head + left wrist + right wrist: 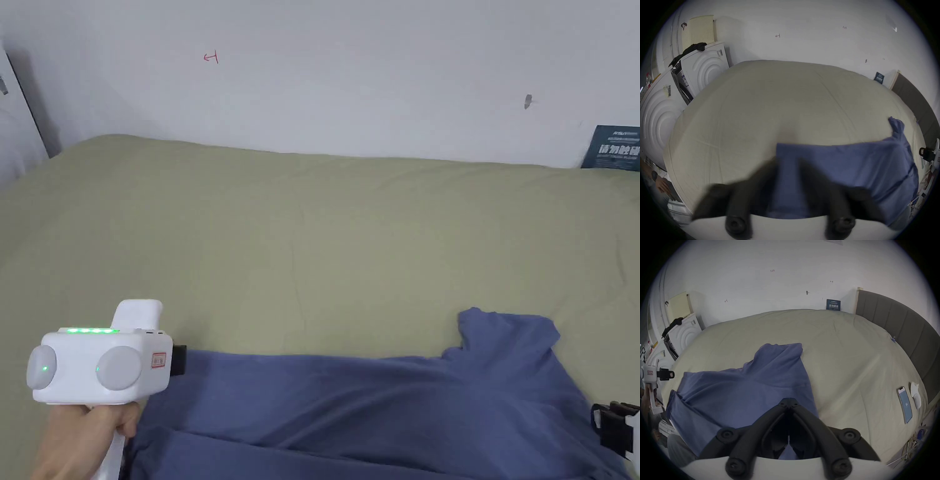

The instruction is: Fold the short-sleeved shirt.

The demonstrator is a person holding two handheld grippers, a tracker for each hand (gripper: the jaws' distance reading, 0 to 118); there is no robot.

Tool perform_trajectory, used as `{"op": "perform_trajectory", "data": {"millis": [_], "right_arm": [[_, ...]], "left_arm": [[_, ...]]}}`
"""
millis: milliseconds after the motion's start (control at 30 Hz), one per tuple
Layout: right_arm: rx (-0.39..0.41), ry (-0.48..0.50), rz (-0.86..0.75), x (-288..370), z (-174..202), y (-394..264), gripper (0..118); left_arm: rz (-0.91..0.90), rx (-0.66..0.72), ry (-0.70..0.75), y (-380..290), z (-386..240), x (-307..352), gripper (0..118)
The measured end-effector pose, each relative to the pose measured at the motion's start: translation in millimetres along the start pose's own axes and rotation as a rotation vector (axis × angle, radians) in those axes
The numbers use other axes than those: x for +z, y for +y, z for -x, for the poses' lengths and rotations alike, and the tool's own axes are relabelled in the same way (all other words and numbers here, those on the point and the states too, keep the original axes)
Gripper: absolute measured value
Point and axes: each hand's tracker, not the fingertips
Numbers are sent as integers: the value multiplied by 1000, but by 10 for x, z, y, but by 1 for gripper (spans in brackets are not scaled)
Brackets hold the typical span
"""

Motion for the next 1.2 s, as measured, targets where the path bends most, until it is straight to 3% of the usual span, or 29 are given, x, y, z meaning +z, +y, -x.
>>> {"op": "perform_trajectory", "data": {"millis": [67,300,367,433,500,533,567,600,633,700,833,867,900,933,967,1033,1100,1200], "right_arm": [[-5,-8,10,-118,-26,43,2],[4,-29,61,-386,-133,174,2],[4,-27,89,-488,-146,243,2],[4,-22,99,-604,-244,305,2],[4,-16,124,-698,-247,386,5],[-2,-15,123,-710,-278,414,26],[-8,-8,128,-739,-285,452,80],[-20,11,155,-790,-284,499,114],[-35,20,195,-862,-281,526,117],[-37,28,147,-807,-284,635,112],[6,-29,329,-1172,-204,569,112],[23,-31,349,-1201,-204,551,105],[66,-85,342,-1162,-184,535,89],[79,-41,291,-1098,-184,526,83],[68,-25,287,-994,-211,545,69],[63,49,249,-824,-267,565,4],[27,71,232,-699,-277,575,3],[52,74,161,-272,-236,498,3]], "left_arm": [[84,-14,14,68,21,-245,118],[198,-92,94,104,-184,-777,115],[204,-98,85,119,-143,-808,108],[194,-69,31,132,-158,-721,89],[188,-71,17,167,-171,-627,48],[178,-89,7,182,-190,-587,15],[179,-93,-6,187,-204,-561,3],[189,-75,-58,205,-140,-615,3],[192,-74,-39,208,-152,-621,3],[185,-105,-21,195,-183,-658,3],[188,-80,-25,189,-117,-754,3],[181,-83,-19,170,-159,-710,3],[179,-82,-20,170,-153,-704,3],[177,-82,-22,168,-140,-690,3],[176,-83,-24,173,-128,-658,3],[170,-85,-32,173,-104,-580,3],[152,-79,-45,164,-70,-436,3],[113,-56,-75,137,3,-116,3]]}}
